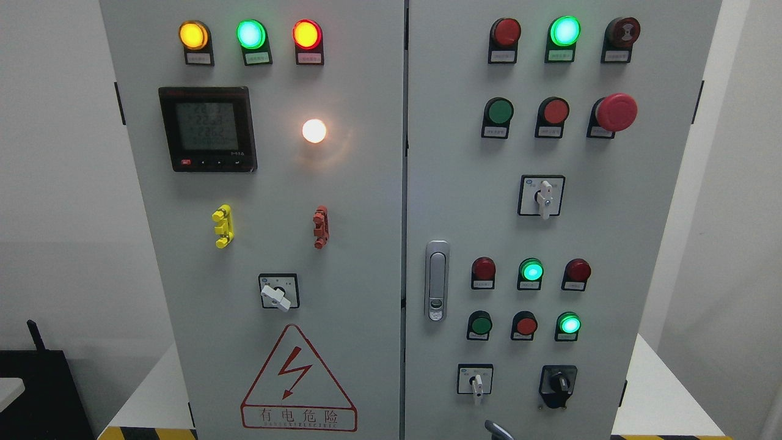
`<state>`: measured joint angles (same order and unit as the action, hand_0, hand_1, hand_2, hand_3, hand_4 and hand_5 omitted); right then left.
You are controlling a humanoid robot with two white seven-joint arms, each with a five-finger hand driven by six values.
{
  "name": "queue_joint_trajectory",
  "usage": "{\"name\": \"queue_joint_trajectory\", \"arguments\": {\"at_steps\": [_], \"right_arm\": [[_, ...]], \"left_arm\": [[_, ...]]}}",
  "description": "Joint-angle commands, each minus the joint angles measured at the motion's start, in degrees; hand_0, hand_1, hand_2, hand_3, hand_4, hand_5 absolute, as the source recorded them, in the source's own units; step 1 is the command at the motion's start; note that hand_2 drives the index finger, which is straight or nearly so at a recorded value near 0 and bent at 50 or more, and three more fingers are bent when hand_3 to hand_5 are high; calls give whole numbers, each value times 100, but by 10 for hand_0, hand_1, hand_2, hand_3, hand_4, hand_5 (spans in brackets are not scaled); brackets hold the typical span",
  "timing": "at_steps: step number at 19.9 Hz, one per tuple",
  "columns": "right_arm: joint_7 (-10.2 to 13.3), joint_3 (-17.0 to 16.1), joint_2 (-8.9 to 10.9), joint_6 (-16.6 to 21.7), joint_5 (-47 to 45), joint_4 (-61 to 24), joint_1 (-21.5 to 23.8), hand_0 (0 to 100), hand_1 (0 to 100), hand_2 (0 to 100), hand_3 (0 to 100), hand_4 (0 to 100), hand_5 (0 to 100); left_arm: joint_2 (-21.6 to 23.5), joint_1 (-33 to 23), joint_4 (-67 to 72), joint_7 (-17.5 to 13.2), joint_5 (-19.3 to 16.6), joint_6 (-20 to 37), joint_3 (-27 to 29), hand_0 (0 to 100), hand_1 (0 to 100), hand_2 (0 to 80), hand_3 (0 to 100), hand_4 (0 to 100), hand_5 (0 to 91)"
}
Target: Release door handle
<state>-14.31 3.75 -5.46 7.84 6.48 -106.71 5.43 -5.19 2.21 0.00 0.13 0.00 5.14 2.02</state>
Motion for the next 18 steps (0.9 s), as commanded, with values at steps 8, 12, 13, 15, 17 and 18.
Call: {"name": "queue_joint_trajectory", "arguments": {"at_steps": [8,12,13,15,17,18], "right_arm": [[104,-191,-17,-2,38,-52,46,337,0,0,0,0,0],[86,-85,-17,33,47,-61,81,333,0,0,0,0,0],[95,-24,-17,42,47,-69,90,329,33,0,0,0,0],[95,20,-17,68,82,-157,99,331,84,0,0,3,0],[104,29,-17,217,440,-157,90,346,142,0,109,152,141],[112,38,-17,374,764,-149,90,358,155,0,149,182,152]], "left_arm": [[0,-1,-53,4,-158,5,0,120,389,0,0,0,0],[0,-2,-53,4,-158,5,0,120,389,0,0,0,0],[0,-2,-53,4,-158,5,0,120,389,0,0,0,0],[0,-2,-53,4,-158,5,0,120,389,0,0,0,0],[0,-2,-53,4,-158,5,0,120,389,0,0,0,0],[0,-2,-53,4,-158,5,0,120,389,0,0,0,0]]}}
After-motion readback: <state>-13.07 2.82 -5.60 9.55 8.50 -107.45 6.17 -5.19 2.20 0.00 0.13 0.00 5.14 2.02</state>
